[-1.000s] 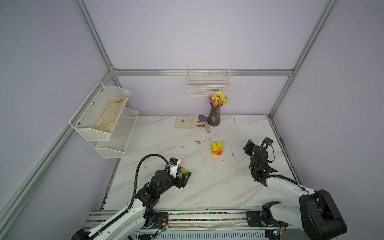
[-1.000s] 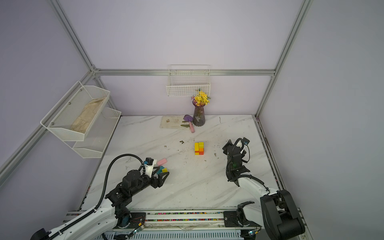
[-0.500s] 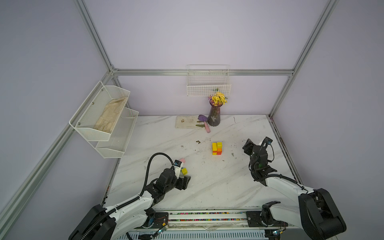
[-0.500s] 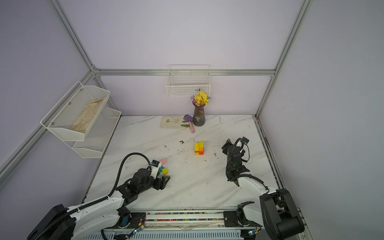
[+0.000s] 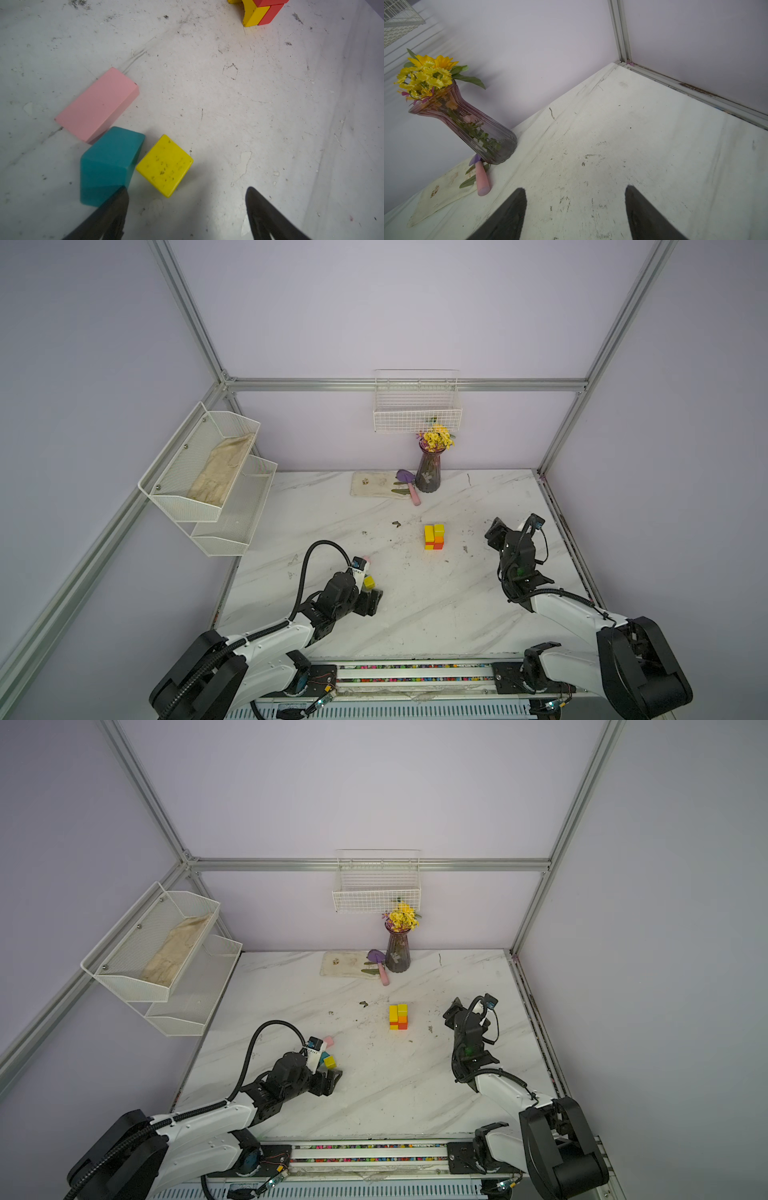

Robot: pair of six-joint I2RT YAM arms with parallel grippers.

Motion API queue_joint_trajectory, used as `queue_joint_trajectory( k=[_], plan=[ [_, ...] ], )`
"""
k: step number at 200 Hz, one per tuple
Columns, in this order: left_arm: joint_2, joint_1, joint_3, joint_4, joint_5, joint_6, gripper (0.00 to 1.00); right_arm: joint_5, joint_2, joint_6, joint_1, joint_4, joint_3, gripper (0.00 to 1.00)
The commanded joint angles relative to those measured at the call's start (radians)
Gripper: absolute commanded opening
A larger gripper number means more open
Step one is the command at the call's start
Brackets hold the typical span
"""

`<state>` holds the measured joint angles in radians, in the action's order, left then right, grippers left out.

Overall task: Build the wood block tower
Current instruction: 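Lower the left gripper over the small yellow cube beside the teal block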

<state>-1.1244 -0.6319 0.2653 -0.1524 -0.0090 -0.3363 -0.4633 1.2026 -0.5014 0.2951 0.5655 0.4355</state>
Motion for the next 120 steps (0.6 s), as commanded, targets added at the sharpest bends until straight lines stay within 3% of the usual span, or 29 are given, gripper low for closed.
queue_joint_trajectory(
  k=[1,65,120],
  plan=[
    [-0.032,-0.006,0.105,-0.068,-0.024,0.024,0.87,0.000,0.002,-0.005,-0.004,0.030,0.018,0.77],
    [-0.151,-0.006,0.180,-0.058,-0.035,0.090,0.89,0.005,0.009,-0.003,-0.003,0.031,0.020,0.77],
    [-0.171,-0.008,0.191,-0.061,0.079,0.115,0.84,0.005,0.011,-0.001,-0.003,0.032,0.020,0.77]
  ],
)
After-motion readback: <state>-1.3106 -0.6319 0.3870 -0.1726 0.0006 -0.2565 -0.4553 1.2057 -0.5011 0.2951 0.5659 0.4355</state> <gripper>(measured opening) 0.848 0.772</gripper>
